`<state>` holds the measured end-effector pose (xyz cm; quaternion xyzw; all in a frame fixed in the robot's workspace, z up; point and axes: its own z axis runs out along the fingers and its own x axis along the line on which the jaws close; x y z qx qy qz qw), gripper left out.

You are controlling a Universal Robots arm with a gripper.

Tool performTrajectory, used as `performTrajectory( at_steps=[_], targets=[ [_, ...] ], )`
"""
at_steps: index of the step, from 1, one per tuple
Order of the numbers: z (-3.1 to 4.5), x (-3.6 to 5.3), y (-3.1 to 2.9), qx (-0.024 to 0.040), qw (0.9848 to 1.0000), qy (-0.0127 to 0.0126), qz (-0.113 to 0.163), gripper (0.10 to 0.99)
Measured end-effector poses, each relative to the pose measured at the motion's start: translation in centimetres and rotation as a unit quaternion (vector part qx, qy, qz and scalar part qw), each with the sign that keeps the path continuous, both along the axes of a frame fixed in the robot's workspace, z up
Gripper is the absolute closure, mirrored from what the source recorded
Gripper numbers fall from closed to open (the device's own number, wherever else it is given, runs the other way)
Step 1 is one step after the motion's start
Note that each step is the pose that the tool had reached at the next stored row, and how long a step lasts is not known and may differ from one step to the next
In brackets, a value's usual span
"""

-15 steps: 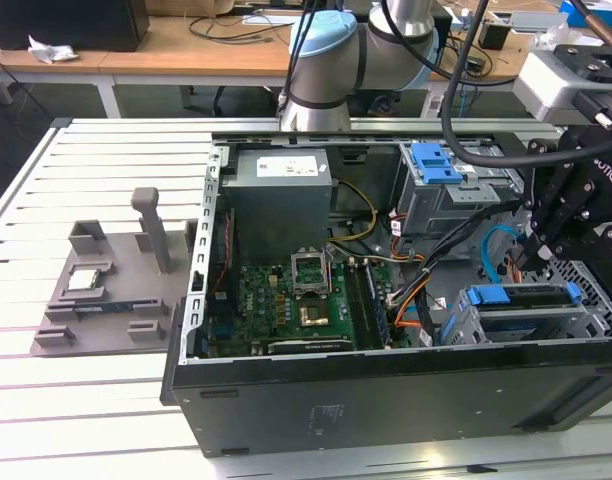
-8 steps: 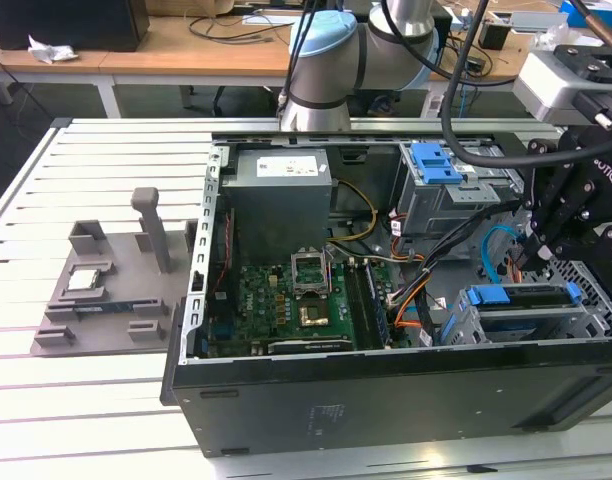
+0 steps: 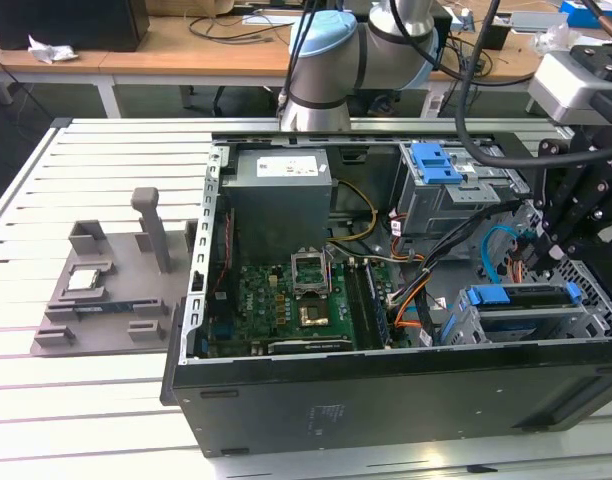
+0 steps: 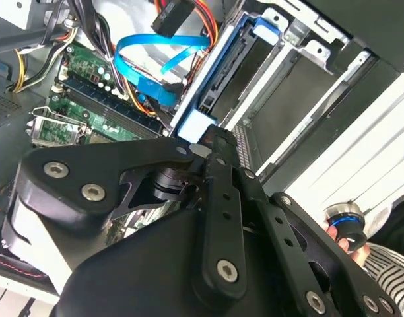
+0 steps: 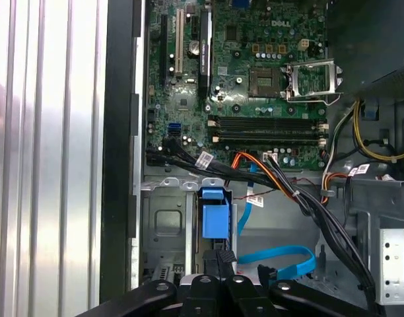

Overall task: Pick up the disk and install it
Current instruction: 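Insert the first disk wire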

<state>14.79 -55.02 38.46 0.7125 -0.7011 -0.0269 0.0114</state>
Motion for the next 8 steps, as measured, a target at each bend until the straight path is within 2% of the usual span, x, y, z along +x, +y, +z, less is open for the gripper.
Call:
performTrajectory(
  at_steps=[8],
  targets=[
    [-0.01, 1.96, 0.03, 0.0000, 1.0000, 0.0000, 0.000, 0.980]
  ],
)
